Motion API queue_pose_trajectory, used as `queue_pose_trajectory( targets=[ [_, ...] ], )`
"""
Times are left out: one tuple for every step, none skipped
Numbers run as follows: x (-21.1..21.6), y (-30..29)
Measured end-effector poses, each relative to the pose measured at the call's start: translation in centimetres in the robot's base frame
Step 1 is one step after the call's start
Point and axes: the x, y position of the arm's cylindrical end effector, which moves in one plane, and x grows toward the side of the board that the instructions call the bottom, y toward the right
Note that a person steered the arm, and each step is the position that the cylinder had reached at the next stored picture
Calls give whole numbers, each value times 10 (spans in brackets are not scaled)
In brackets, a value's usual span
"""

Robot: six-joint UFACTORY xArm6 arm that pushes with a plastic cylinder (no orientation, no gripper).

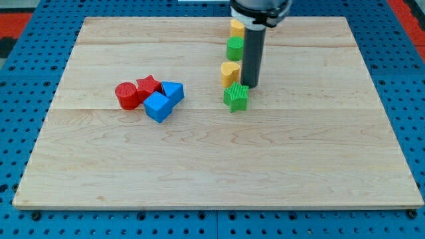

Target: Move the green star towards yellow heart

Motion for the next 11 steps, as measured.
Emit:
queue_pose_trajectory(
  targets=[
    [16, -27],
    [13, -60],
    [-16, -32],
    [-28, -24],
    [15, 44],
    [97, 35],
    [96, -38],
    [65, -58],
    [48, -61],
    [39, -59],
    [59, -86]
  ],
)
